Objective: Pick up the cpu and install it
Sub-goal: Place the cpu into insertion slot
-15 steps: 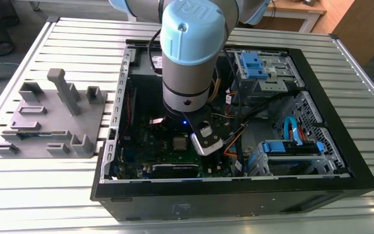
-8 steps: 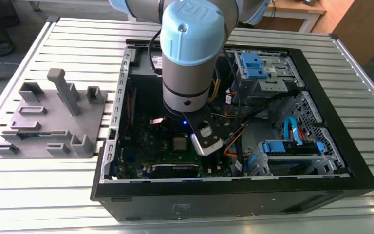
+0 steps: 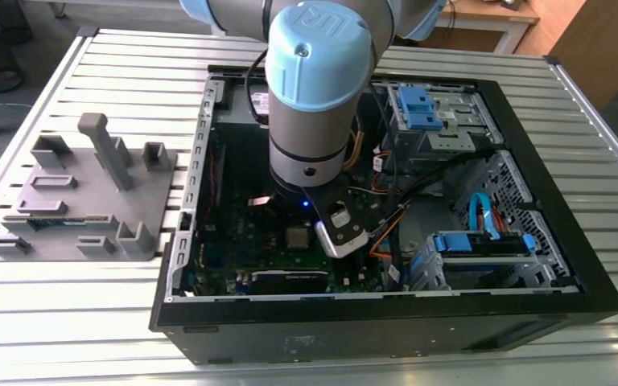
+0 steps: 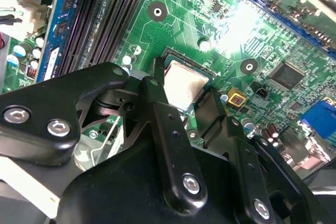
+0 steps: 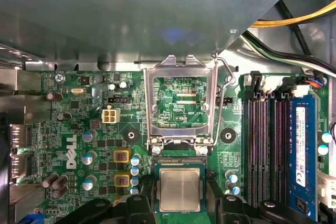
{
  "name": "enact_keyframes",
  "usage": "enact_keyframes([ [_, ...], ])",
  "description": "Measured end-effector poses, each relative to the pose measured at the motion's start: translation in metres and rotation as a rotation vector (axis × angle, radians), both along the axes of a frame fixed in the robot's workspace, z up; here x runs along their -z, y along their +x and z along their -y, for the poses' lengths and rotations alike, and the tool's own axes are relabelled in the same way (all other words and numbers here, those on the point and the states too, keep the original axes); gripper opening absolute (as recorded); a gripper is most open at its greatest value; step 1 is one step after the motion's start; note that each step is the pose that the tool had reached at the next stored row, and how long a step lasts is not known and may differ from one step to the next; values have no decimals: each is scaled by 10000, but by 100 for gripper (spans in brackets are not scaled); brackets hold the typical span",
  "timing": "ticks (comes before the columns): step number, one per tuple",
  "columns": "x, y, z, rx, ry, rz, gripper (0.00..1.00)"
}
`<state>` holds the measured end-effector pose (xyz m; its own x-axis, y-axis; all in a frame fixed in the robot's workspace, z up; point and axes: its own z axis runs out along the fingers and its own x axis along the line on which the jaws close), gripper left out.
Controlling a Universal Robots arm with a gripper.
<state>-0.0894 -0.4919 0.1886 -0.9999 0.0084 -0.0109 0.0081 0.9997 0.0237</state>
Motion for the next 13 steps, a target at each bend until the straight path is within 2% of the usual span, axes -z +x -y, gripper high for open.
enact_keyframes([
  [13, 4, 9, -3, 0, 2, 1, 47],
])
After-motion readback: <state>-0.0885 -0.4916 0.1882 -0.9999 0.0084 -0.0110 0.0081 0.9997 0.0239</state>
